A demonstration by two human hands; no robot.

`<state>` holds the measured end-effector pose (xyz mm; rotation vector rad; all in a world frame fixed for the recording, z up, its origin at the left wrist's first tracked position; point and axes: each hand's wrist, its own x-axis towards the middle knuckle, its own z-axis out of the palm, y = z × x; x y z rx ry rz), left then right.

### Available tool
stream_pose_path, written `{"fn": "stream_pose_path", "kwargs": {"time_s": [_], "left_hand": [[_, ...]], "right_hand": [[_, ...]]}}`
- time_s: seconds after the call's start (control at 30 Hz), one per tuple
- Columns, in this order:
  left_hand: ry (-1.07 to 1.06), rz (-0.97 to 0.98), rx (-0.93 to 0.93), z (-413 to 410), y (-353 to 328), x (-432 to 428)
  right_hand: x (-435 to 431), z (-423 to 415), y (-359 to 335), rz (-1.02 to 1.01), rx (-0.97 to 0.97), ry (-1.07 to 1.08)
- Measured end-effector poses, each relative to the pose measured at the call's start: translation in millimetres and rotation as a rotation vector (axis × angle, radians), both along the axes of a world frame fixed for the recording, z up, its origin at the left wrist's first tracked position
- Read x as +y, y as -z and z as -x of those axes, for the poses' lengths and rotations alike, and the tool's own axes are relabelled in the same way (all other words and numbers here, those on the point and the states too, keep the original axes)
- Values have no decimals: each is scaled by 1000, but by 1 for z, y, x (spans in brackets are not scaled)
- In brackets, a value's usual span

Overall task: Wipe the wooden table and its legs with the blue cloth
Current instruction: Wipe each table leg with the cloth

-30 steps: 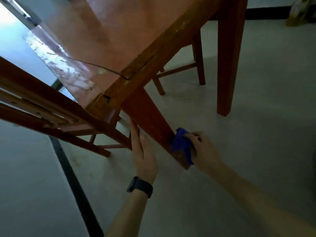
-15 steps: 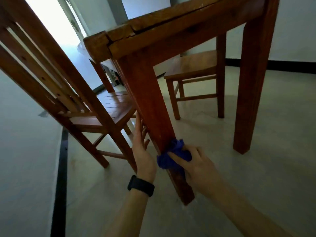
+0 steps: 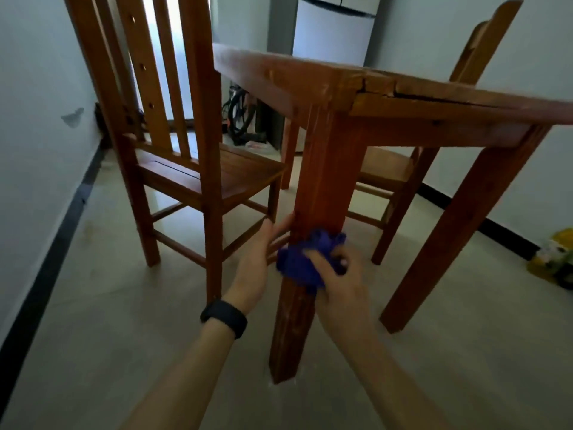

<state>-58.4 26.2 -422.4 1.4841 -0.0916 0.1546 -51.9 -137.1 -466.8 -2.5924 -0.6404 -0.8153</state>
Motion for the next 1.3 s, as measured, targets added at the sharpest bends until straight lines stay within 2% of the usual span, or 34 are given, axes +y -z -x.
{"fn": "stream_pose_path", "kwargs": {"time_s": [0.07, 0.13, 0.17, 0.3, 0.37, 0.43, 0.5, 0.6, 0.67, 0.73, 0.8, 0.83, 0.9, 1.03, 1.07, 1.1, 1.13, 1.23, 1.3], "left_hand": [[47, -25, 19, 3, 0, 3], [75, -37, 37, 5, -1, 4], [88, -46, 39, 6, -1, 5], [124, -53, 32, 7, 2, 6], [134, -72, 9, 8, 6, 5], [140, -96, -8, 8, 8, 1], [130, -104, -15, 9, 12, -1], [144, -138, -15, 8, 12, -5], [126, -157, -3, 10, 11, -4], [119, -168, -11, 9, 13, -6], [104, -188, -26, 9, 16, -9], [95, -187, -23, 9, 17, -11], [71, -190, -12, 10, 19, -16], [18, -222, -21, 9, 25, -22], [6, -236, -10, 9, 26, -23], [-8, -243, 4, 9, 26, -24], [-26, -238, 19, 9, 26, -25], [-82, -156, 55, 8, 23, -31], [-109, -125, 80, 9, 21, -35]], "right_hand": [[-6, 12, 50, 180, 286, -21], [-14, 24, 79, 77, 576, 4], [-17, 26, 84, -54, 584, 14], [-15, 18, 40, -537, 179, 148], [-9, 8, 9, -704, -31, 157], [4, -1, -8, -710, -121, 125], [20, 0, 4, -601, -89, 55], [27, 15, 70, -592, 245, 35], [21, 27, 124, -596, 582, 89], [8, 40, 171, -838, 983, 170], [-7, 55, 198, -946, 1160, 257], [-10, 55, 202, -982, 1185, 278], [-15, 50, 197, -1098, 1071, 349], [-7, 17, 136, -1673, 778, 156], [-1, 10, 114, -1778, 685, 128], [5, 6, 97, -1797, 591, 163], [10, 4, 87, -1736, 483, 205], [36, 15, 80, -1254, 182, 277], [54, 18, 111, -1054, 157, 294]]}}
